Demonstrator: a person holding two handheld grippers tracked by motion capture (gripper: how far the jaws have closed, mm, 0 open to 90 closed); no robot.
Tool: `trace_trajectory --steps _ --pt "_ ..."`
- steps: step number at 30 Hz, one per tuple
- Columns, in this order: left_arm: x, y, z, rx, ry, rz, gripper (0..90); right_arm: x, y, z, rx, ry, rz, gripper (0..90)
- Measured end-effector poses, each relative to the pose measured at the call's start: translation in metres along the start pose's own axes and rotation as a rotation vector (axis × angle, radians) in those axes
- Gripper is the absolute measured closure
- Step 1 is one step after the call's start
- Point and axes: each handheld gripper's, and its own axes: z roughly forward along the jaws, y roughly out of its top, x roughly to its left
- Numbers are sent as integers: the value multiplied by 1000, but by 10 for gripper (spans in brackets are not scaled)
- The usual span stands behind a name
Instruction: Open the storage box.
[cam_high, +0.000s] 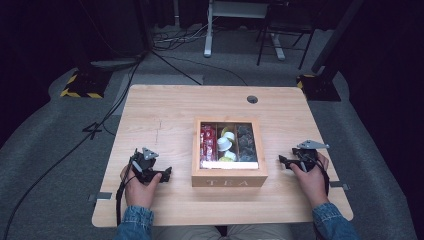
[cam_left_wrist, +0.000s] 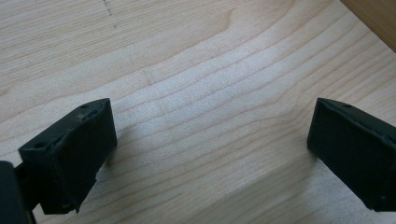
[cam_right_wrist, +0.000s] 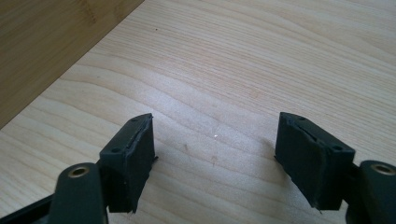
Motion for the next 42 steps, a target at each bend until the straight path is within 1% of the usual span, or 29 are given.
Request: trace_trajectory --steps 5,6,8,9,10,11,12,13,15,17,18,20,21,24,25,27,28,29,30,31,32,33,34,38,39,42 --pt "-1 0 0 2 5 -4 17 0 0 0 1 1 0 282" --pt "-1 0 0 -2 9 -3 19 0 0 0 1 1 0 282" --pt "-2 -1 -1 -11 -3 11 42 0 0 0 1 1 -1 282" --pt "-3 -1 -2 -22 -14 19 78 0 0 0 1 1 0 282" --pt "-3 -1 -3 -32 -20 25 146 0 0 0 1 1 0 282" --pt "-4 0 -5 -34 -23 31 219 0 0 0 1 1 -1 283" --pt "-4 0 -5 -28 -24 29 249 0 0 0 1 1 -1 282" --pt "-4 0 -5 -28 -24 29 247 0 0 0 1 1 -1 282" --pt "-6 2 -8 -10 -18 49 253 0 0 0 0 11 -11 282" --pt "-8 3 -9 -4 -22 48 254 1 0 0 0 15 -16 282" --pt "-10 6 -15 1 -18 57 254 1 0 0 0 21 -19 282" --pt "-13 10 -20 -11 -26 53 254 1 0 0 -1 24 -20 282" --pt "-13 10 -20 -11 -26 53 255 1 0 0 -1 24 -20 282" --pt "-19 15 -31 -18 -34 61 262 1 0 0 0 22 -20 282" --pt "-19 15 -31 -18 -34 61 263 1 0 0 0 23 -19 282" --pt "-23 19 -38 -33 -44 63 268 1 0 0 0 23 -19 282" --pt "-23 19 -38 -33 -44 63 270 1 0 0 0 23 -19 282" --pt "-26 22 -42 -48 -55 64 271 1 0 0 0 23 -19 282" --pt "-27 24 -44 -50 -57 73 271 1 0 0 0 22 -20 282" --pt "-27 24 -44 -50 -57 73 271 1 0 0 0 22 -19 282" --pt "-30 26 -48 -52 -62 85 270 1 0 0 -1 22 -20 282" --pt "-30 26 -48 -52 -62 85 269 1 0 0 -1 22 -20 282" --pt "-33 29 -52 -56 -70 90 269 1 0 0 0 24 -22 282" --pt "-39 33 -57 -65 -82 99 269 1 0 0 0 24 -19 281" --pt "-41 35 -59 -65 -86 110 269 1 1 1 1 24 -18 281" --pt "-46 37 -63 -69 -107 116 269 1 2 2 2 20 -18 280"
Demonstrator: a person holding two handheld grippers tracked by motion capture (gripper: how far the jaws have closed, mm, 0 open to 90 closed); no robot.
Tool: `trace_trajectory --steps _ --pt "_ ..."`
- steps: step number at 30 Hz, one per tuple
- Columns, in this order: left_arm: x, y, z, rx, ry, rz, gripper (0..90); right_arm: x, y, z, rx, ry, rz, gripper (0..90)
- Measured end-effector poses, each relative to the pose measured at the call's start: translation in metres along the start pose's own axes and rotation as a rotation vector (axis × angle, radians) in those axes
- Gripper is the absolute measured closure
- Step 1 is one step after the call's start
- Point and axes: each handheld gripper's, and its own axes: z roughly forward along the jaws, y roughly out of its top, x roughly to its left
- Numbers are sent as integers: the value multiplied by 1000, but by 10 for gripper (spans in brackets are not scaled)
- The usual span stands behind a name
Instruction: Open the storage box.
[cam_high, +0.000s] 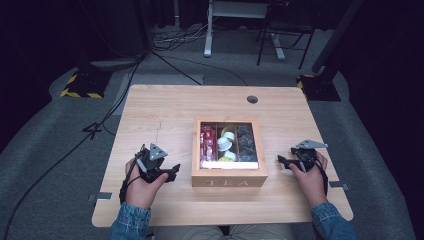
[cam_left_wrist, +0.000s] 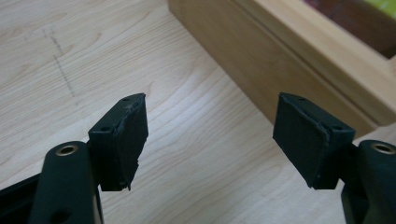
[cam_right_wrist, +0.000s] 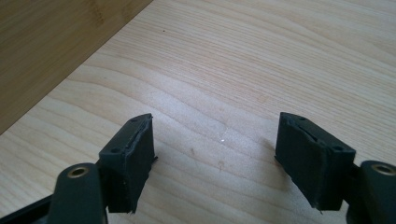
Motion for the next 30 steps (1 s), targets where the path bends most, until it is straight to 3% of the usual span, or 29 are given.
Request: trace_trajectory --steps 9,12,14,17,21,24,30 --pt "-15 8 -16 -63 -68 -7 282 0 0 0 0 0 -1 280" --pt "-24 11 -18 -77 -125 1 283 0 0 0 0 0 -1 280" --pt "-27 12 -19 -76 -133 11 281 0 0 0 0 2 0 280" --pt "-40 15 -20 -101 -178 42 268 0 0 0 0 2 -1 280" --pt "-54 13 -14 -115 -217 39 236 0 0 0 0 2 -1 280" --pt "-60 11 -10 -120 -216 24 205 0 0 0 0 2 0 280" --pt "-65 2 1 -76 -222 46 207 0 0 0 0 2 0 280"
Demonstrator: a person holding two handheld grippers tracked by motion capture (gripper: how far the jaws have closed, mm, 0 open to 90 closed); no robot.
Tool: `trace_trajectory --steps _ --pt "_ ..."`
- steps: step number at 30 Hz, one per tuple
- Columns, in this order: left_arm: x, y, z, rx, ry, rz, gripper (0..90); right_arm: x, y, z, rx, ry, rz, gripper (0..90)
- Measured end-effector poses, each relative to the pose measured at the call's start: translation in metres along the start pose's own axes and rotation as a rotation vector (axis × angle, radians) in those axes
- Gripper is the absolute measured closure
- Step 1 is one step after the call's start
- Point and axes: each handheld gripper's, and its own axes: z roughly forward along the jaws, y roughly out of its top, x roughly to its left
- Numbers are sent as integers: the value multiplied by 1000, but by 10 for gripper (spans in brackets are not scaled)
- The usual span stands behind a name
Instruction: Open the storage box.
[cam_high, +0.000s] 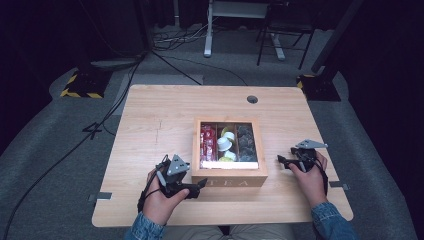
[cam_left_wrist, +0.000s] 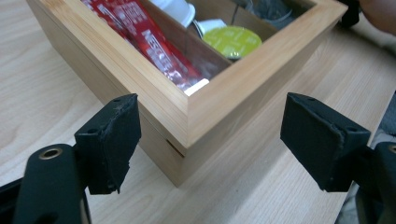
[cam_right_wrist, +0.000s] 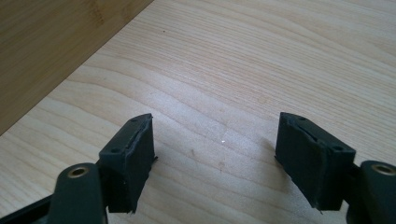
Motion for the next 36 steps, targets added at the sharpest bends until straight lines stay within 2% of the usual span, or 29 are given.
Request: trace_trajectory --steps 7,8,12,15,19,21,22,29,33,36 --pt "-3 -6 10 26 12 21 205 0 0 0 0 -1 0 280" --pt "-2 -8 12 31 30 37 214 0 0 0 0 0 0 280" --pt "1 -11 14 40 64 51 302 0 0 0 0 0 0 280" --pt "4 -13 13 34 78 52 408 0 0 0 0 0 0 280" --pt "6 -12 11 42 81 82 467 0 0 0 -1 2 -1 280" --pt "5 -13 11 52 78 79 515 0 0 0 -1 2 -3 280" --pt "6 -14 11 53 86 93 522 0 0 0 -1 4 -5 280" --pt "6 -13 10 51 85 87 550 0 0 0 -1 4 -5 280" --pt "6 -11 9 52 84 94 570 2 -1 -1 -5 30 -26 313" --pt "7 -8 8 65 77 92 572 4 0 -4 -23 75 -9 284"
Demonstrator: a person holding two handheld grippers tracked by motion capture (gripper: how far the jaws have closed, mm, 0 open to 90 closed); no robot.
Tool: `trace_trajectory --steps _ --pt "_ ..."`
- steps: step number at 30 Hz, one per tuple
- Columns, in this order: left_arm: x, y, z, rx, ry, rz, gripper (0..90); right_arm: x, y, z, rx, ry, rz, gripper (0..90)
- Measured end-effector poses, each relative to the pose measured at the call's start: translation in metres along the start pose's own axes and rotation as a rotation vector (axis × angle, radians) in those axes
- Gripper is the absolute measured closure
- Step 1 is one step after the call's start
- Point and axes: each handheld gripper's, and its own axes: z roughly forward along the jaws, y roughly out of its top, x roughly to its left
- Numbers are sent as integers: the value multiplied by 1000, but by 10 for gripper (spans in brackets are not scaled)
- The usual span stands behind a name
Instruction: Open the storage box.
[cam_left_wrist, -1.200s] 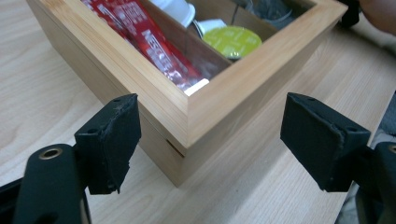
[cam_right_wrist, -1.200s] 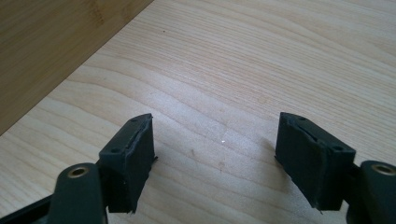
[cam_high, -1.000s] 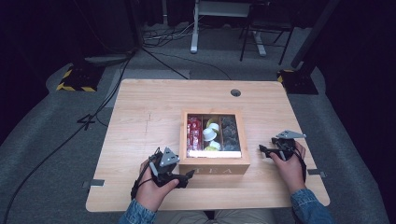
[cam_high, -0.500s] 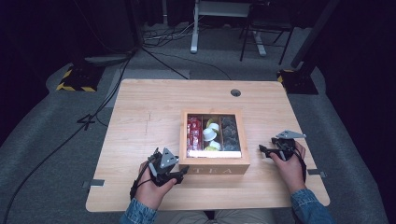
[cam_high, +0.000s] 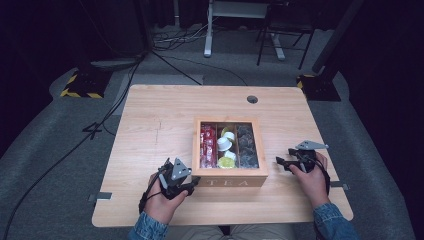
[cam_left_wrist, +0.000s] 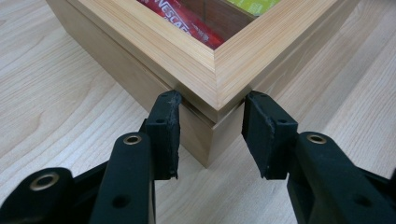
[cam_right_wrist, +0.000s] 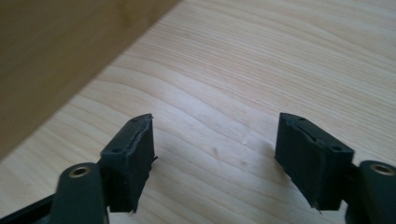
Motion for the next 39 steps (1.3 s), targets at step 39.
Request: trace_trajectory --steps 39 --pt "1 11 -4 -12 32 1 594 92 34 -55 -74 243 -312 224"
